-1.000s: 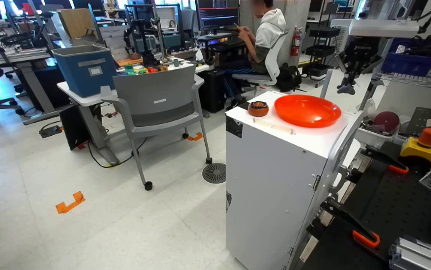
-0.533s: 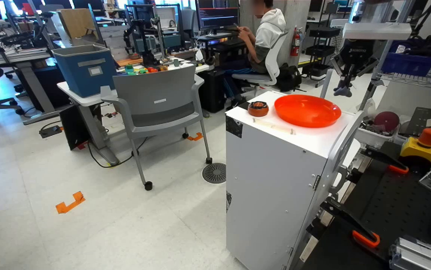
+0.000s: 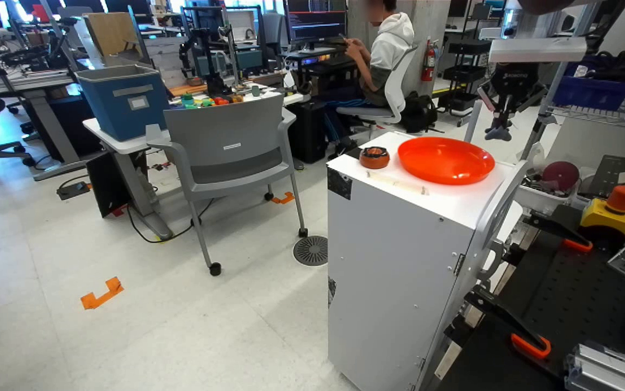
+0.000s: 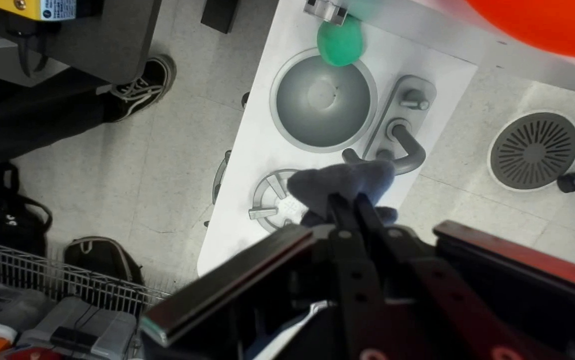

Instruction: Pick up the grey toy on the plate and put it in the sink

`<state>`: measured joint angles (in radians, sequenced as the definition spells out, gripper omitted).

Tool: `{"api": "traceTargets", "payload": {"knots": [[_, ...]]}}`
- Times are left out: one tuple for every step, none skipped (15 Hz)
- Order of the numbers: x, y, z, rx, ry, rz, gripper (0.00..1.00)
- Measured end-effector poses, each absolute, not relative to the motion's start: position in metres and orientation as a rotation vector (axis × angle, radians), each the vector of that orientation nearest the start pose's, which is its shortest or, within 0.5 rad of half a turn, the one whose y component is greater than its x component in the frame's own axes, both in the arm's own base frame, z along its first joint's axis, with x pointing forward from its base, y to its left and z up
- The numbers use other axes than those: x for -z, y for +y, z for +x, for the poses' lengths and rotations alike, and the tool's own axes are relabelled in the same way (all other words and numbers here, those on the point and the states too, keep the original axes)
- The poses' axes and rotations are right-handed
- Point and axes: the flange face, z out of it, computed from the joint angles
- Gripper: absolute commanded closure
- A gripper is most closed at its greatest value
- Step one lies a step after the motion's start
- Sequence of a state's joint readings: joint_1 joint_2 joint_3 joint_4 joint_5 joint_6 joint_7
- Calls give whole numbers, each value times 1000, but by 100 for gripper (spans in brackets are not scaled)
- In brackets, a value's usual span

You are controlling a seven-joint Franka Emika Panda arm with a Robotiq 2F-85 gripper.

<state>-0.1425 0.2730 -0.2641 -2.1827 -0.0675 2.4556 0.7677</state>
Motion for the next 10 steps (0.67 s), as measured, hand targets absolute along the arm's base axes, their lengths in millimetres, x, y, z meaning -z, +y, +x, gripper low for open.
{"api": "traceTargets", "payload": {"knots": [[-268,-221,515,44,1727,-2762,99],[-268,-222,515,42,1735,-2762,99],[-267,-222,515,40,1741,-2765,99],[-267,-222,515,38,1746,-2767,99],[-266,-222,516,32,1750,-2767,99],[-265,-222,516,21,1756,-2768,99],[-264,-223,516,10,1764,-2767,99],[-263,-223,516,-3,1772,-2765,99],[-262,-223,517,-13,1780,-2764,99],[-260,-224,517,-24,1787,-2763,99]]}}
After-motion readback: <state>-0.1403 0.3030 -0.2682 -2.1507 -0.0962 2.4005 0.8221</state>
